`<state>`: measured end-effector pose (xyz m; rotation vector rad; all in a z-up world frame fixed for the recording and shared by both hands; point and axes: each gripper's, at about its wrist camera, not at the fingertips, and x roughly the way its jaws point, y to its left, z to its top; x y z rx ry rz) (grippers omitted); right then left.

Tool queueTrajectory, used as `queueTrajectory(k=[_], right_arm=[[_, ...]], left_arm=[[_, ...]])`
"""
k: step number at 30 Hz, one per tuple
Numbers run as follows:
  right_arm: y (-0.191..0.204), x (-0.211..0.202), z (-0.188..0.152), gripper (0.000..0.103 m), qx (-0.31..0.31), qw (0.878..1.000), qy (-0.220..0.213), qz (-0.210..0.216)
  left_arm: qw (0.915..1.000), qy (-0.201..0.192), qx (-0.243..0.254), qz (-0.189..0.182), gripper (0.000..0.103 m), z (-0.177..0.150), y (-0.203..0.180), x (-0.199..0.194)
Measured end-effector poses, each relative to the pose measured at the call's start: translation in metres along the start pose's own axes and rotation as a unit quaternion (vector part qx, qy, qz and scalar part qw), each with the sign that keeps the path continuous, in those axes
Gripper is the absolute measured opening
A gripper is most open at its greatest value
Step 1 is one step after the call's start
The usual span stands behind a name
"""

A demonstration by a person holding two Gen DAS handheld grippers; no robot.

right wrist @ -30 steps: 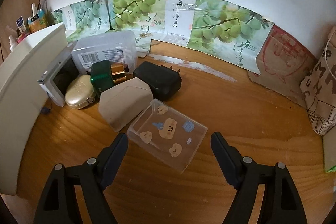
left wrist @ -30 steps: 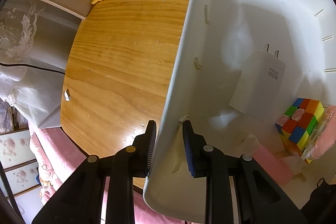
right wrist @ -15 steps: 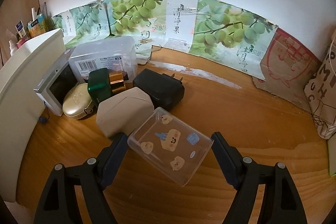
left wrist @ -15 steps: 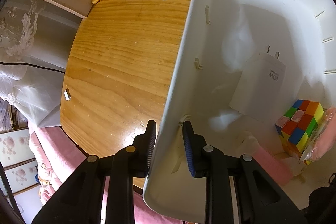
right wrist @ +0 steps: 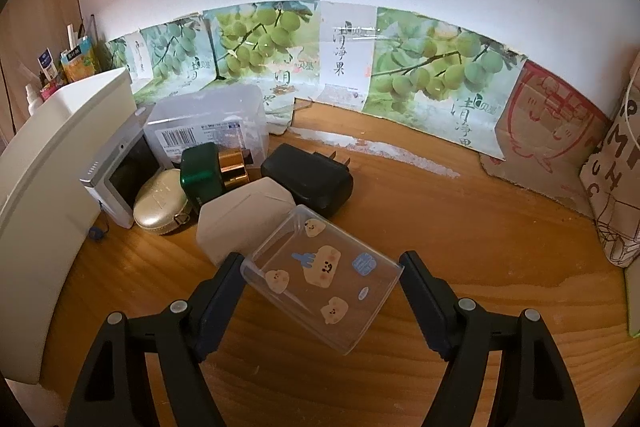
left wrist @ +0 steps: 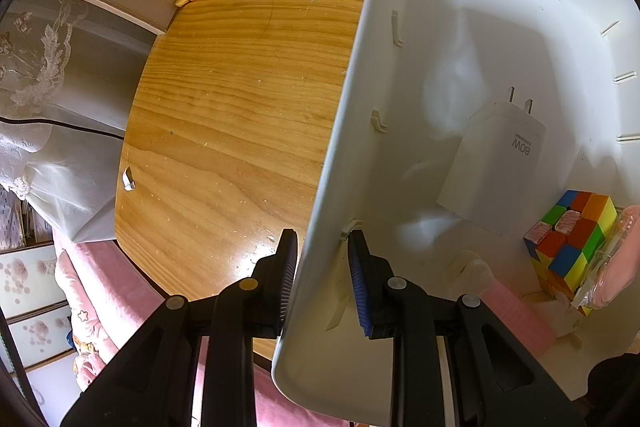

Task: Organize rigid objects
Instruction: 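Lift the clear sticker box and carry it over the basket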

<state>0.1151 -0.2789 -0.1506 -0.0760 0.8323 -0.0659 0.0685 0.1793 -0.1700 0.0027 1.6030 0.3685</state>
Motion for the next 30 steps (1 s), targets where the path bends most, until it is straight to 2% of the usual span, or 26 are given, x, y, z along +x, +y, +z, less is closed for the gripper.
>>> queueTrajectory(k=[14, 30], right_arm=[[0.005, -0.038, 0.007, 0.078, 0.0, 0.999, -0.034, -0.009], [0.067, -0.104, 0.019, 0.078, -0.009, 0.998, -0.064, 0.01]], left_arm=[[0.9997, -0.015, 0.017, -0.004, 0.028, -0.001, -0.003, -0.001], [0.998, -0.025, 0.057, -0.01, 0.028, 0.002, -0.009, -0.007]])
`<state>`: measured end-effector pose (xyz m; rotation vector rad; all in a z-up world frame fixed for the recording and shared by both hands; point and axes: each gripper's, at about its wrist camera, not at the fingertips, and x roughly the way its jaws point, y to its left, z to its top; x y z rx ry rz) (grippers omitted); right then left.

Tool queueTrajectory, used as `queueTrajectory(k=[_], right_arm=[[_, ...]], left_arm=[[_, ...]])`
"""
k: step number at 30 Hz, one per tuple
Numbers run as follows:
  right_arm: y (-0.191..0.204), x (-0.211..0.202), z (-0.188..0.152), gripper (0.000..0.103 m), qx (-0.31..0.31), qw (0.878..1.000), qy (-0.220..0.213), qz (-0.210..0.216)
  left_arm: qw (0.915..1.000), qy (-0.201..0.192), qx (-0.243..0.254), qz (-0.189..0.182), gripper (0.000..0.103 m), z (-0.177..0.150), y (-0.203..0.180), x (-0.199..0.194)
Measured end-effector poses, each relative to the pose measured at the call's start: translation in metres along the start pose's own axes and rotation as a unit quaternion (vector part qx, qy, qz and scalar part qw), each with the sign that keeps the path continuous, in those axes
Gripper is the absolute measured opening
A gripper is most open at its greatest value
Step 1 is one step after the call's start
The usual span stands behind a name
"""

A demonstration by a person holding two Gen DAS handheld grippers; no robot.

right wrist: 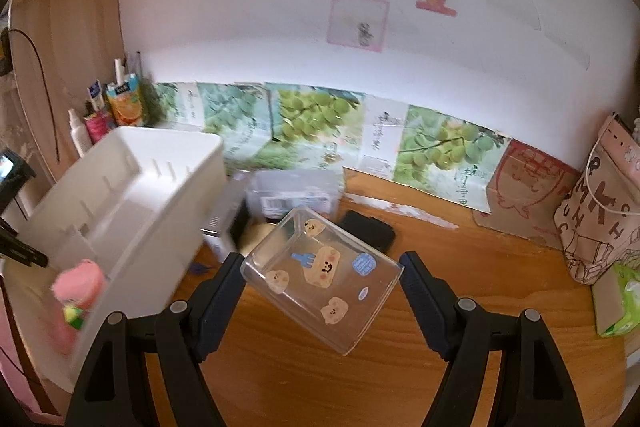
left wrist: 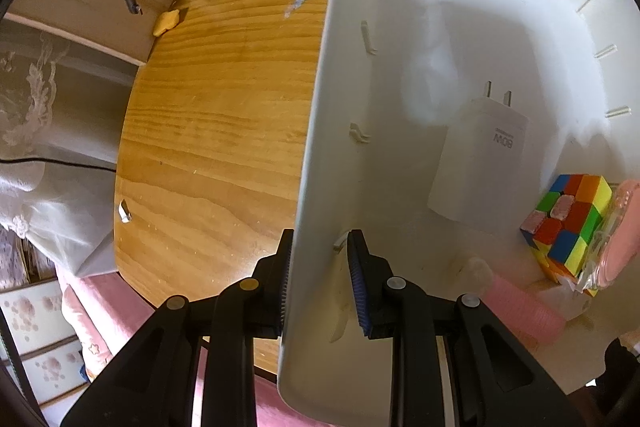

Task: Organize rigid objects
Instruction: 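Lift the clear sticker box and carry it over the basket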

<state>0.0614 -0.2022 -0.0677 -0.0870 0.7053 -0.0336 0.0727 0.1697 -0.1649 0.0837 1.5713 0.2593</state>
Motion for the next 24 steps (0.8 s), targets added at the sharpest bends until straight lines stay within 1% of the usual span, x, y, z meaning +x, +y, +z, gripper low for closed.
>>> queueTrajectory(k=[11, 16, 20, 24], right_arm=[[0.063, -0.023, 0.01, 0.078, -0.008, 0.999, -0.011, 0.035], [0.087, -0.025, 0.016, 0.078, -0.012, 0.998, -0.013, 0.054], [0.106, -0.024, 0.021, 0.078, -0.013, 0.997, -0.014, 0.07], [0.126, -0.022, 0.024, 0.078, -0.017, 0.996, -0.013, 0.09]], left_arm=[[0.9992, -0.002, 0.038, -0.015, 0.025, -0.001, -0.006, -0.005], [0.9982, 0.004, 0.058, -0.016, 0.024, 0.003, -0.011, -0.007], [0.9972, 0.006, 0.07, -0.026, 0.024, 0.007, -0.015, -0.009], [0.9964, 0.002, 0.08, -0.03, 0.024, 0.012, -0.018, -0.012]])
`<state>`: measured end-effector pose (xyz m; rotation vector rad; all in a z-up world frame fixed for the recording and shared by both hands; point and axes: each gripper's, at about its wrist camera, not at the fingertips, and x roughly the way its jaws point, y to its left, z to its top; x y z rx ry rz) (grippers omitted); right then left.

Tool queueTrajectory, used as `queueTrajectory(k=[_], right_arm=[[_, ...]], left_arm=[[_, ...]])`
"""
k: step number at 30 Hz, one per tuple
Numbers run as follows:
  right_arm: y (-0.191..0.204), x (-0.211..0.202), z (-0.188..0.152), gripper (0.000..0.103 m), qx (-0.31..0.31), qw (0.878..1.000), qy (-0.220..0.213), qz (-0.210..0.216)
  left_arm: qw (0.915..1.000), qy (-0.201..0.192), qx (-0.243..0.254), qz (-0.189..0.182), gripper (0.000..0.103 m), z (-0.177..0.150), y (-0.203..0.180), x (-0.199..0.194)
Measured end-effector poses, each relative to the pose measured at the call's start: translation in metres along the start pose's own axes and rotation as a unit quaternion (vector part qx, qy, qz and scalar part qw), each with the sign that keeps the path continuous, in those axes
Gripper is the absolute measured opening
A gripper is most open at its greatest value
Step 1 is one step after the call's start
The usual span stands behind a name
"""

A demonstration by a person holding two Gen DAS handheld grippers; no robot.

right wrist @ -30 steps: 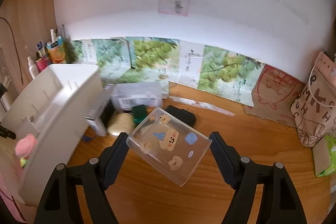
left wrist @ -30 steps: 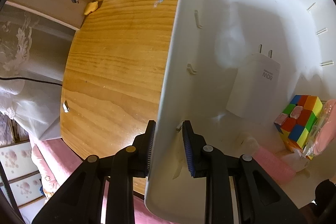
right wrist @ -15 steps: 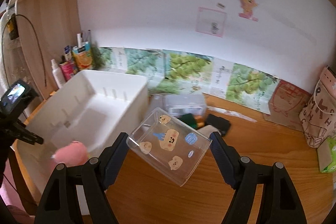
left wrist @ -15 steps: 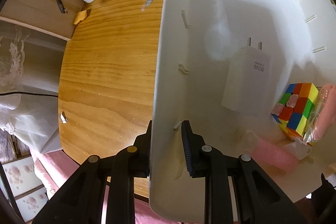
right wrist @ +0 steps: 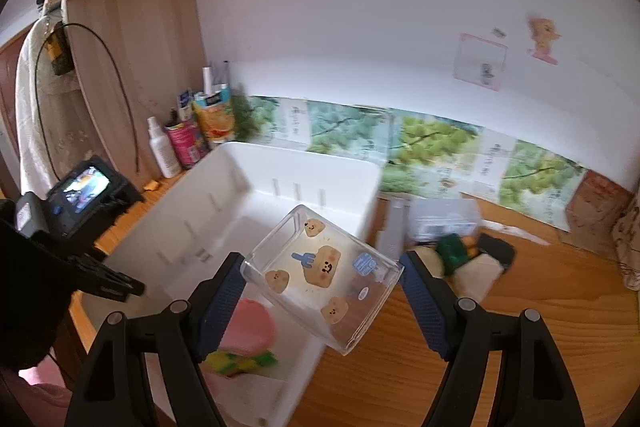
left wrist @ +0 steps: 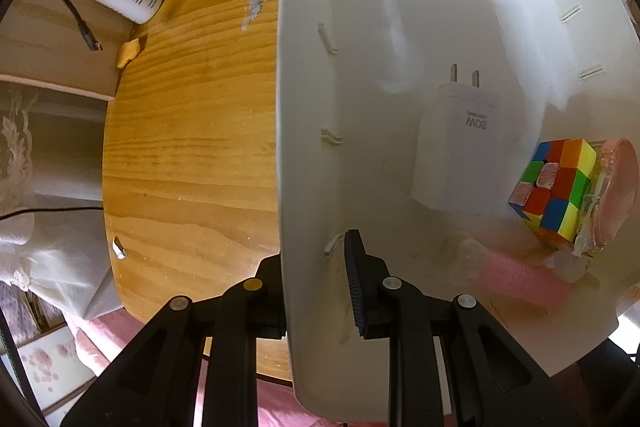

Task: Organize rigid objects
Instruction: 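Lift the clear sticker box and carry it over the basket, then open the right gripper to drop the clear box into the basket, then move the right gripper back to the beige angular block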

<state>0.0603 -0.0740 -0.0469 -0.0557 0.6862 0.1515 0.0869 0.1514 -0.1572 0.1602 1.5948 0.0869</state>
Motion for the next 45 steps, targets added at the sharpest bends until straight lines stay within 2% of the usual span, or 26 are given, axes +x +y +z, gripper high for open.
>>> queueTrajectory(k=[14, 25, 35, 45], right_arm=[[0.048, 0.019, -0.003, 0.079, -0.01, 0.999, 0.025, 0.031], [0.049, 0.023, -0.006, 0.081, -0.014, 0.999, 0.047, 0.004], [0.026, 0.008, -0.01, 0.081, -0.011, 0.999, 0.051, -0.015], [-0.032, -0.006, -0.017, 0.081, 0.025, 0.997, 0.049, -0.047]], left_arm=[[0.9988, -0.004, 0.048, -0.004, 0.025, 0.006, -0.01, -0.01], [0.9985, -0.005, 0.053, -0.008, 0.025, 0.003, -0.01, -0.011], [0.9996, -0.011, 0.026, -0.007, 0.025, 0.002, -0.002, -0.011], [0.9996, -0.026, 0.006, 0.005, 0.024, -0.002, 0.001, -0.015]])
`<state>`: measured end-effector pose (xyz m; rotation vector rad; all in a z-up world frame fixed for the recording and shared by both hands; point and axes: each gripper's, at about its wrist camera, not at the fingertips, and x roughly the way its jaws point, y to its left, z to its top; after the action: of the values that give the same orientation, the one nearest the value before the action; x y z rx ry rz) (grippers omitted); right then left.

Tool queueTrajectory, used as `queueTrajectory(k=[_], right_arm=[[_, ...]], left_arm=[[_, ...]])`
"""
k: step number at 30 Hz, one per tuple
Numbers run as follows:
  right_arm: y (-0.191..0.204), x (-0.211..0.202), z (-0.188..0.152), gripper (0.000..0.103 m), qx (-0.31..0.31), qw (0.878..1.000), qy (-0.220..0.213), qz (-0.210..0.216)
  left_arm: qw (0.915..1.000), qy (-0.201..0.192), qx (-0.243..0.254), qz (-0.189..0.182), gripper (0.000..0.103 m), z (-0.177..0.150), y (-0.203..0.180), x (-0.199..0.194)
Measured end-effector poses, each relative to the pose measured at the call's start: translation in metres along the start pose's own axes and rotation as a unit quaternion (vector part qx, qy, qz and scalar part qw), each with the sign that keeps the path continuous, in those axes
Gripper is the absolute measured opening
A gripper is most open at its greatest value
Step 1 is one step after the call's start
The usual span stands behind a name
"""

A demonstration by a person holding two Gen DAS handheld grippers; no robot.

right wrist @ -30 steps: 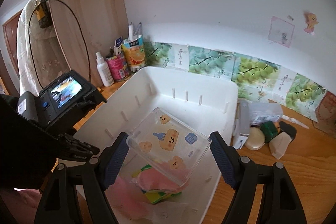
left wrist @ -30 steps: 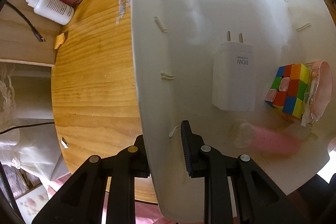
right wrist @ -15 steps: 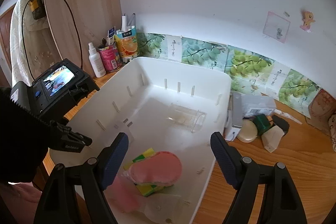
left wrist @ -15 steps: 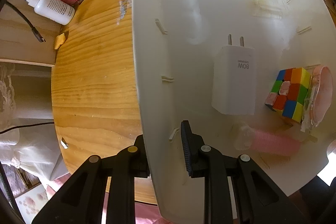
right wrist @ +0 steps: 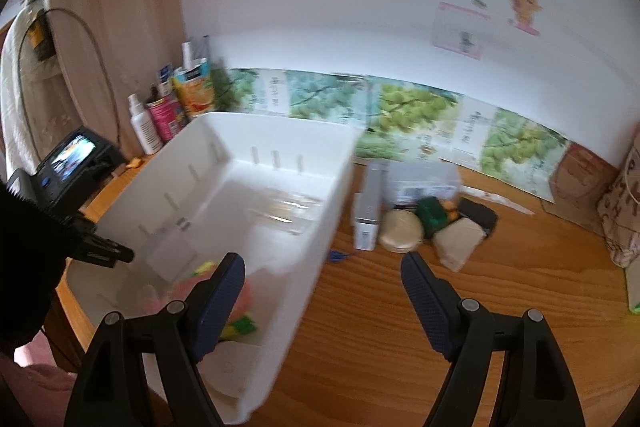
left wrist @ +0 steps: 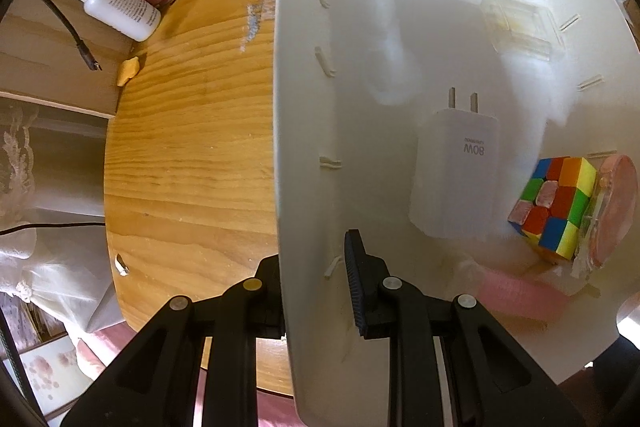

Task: Organize rigid objects
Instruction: 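Move the right gripper back to the beige angular block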

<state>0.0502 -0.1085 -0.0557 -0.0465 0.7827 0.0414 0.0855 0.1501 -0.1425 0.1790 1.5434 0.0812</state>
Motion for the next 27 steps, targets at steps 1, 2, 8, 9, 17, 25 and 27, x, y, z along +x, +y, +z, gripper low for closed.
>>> queueTrajectory(k=[1, 2, 8, 9, 17, 25, 27], right_arm=[[-0.006, 0.0, -0.001, 0.081, 0.005, 1.0, 0.0, -0.003], [-0.015, 0.0, -0.001, 0.081, 0.01, 1.0, 0.001, -0.007], [-0.053, 0.003, -0.006, 0.081, 0.025, 0.999, 0.007, -0.029], [-0.059, 0.003, -0.007, 0.081, 0.027, 0.999, 0.008, -0.03], [-0.1, 0.003, -0.01, 0.081, 0.026, 0.999, -0.003, -0.037], [-0.114, 0.018, 0.002, 0.081, 0.003, 0.999, -0.022, -0.024], [-0.114, 0.025, 0.004, 0.081, -0.003, 1.0, -0.019, -0.023]], left_arm=[[1.0, -0.003, -0.001, 0.002, 0.024, 0.0, 0.0, -0.001], [1.0, -0.006, -0.003, 0.003, 0.024, 0.0, 0.0, -0.002], [0.9997, -0.015, -0.015, 0.01, 0.024, -0.003, -0.002, -0.003], [0.9996, -0.016, -0.018, 0.012, 0.024, -0.003, -0.002, -0.004], [0.9989, -0.019, -0.029, 0.031, 0.024, 0.0, -0.007, -0.009], [0.9985, -0.015, -0.035, 0.04, 0.024, 0.002, -0.012, -0.01], [0.9983, -0.013, -0.04, 0.041, 0.024, 0.003, -0.012, -0.009]])
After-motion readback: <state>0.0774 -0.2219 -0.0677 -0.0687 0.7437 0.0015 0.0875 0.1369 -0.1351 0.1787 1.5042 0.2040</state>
